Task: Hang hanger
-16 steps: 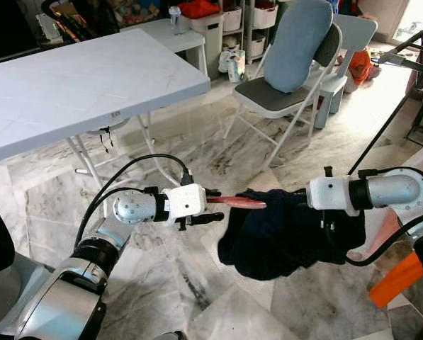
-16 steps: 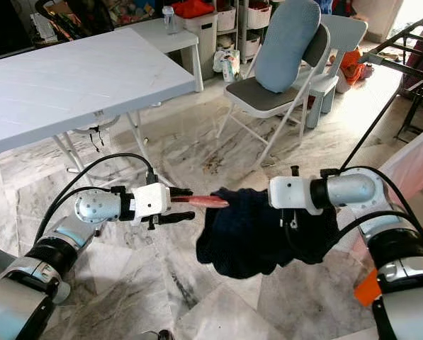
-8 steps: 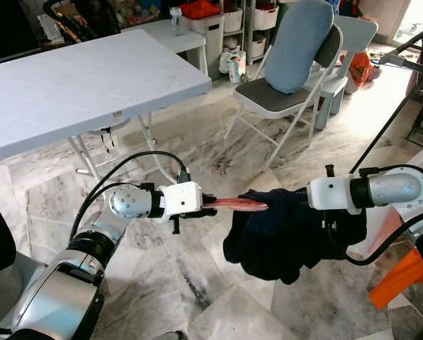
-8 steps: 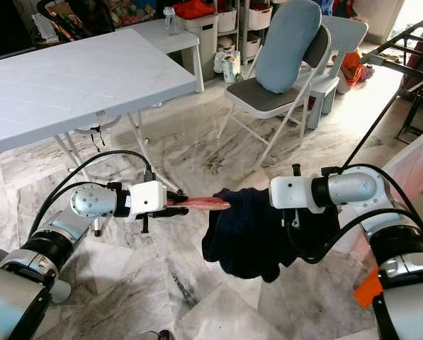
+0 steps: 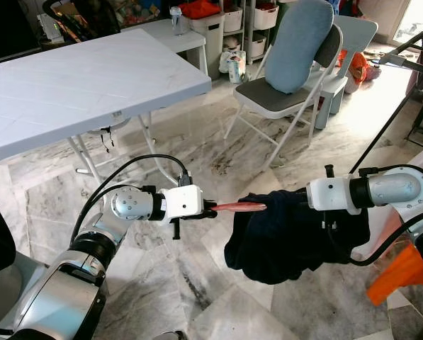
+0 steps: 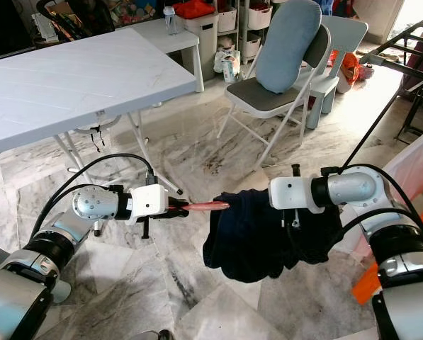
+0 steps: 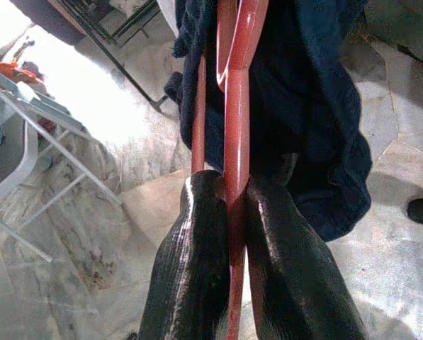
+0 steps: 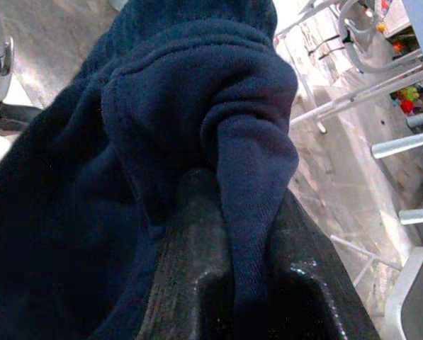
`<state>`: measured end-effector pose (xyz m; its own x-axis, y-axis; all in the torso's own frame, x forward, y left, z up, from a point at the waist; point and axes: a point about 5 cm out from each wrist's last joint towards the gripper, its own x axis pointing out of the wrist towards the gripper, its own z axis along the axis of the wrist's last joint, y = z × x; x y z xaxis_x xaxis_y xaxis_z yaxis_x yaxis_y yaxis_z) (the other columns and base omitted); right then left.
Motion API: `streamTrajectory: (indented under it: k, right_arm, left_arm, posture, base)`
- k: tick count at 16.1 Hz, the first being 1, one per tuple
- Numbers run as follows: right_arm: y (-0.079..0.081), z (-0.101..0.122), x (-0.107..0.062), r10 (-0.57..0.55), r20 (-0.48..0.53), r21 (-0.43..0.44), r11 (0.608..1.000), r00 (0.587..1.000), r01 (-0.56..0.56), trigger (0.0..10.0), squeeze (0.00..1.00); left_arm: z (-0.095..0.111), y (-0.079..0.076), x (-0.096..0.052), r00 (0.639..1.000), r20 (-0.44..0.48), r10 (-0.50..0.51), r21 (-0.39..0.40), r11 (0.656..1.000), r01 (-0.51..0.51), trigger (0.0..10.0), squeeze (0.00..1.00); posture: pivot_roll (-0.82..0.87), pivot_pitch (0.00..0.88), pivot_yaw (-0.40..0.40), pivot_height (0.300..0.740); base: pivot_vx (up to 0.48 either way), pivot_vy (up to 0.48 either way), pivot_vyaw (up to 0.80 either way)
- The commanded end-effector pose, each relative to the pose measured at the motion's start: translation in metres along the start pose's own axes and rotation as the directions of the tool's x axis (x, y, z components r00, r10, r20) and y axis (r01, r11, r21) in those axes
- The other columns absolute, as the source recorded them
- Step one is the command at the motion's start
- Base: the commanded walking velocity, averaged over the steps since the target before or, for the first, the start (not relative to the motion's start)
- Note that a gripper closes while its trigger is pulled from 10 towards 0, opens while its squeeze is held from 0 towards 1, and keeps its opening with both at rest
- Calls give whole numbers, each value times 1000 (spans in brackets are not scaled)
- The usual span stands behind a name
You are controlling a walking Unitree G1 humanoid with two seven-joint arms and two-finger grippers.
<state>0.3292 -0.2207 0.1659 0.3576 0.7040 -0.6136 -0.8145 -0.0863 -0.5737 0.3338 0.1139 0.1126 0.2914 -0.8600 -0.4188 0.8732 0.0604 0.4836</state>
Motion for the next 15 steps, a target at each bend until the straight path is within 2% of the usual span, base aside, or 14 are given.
streamTrajectory:
  k: [1,4,8,12,15]
  right_arm:
    - [-13,8,-5,-42,27,-32,999,999,42,10000,0]
    - [-11,6,-4,-19,30,-4,1000,999,19,10000,0]
    - [8,-2,-5,133,69,139,980,989,-141,10000,0]
    - [10,-3,-4,133,75,155,977,988,-144,10000,0]
    - [10,0,-3,136,93,165,975,986,-150,10000,0]
  left_arm:
    - [-2,1,-1,1000,-20,-9,-7,1000,9,0,0]
    - [1,4,0,1000,11,20,-27,999,-20,0,0]
    - [0,-5,4,996,87,-34,-176,983,49,0,0]
    - [-9,-23,5,985,81,-150,-226,960,165,0,0]
    - [-7,-25,7,981,99,-169,-242,952,189,0,0]
  posture:
    - [-183,0,55,740]
    - [-183,0,54,740]
    - [-182,0,52,740]
    - [-181,0,56,740]
    - [-183,0,58,740]
  base:
    - [0,0,0]
    - [0,0,0]
    - [0,0,0]
    - [0,0,0]
    - [0,0,0]
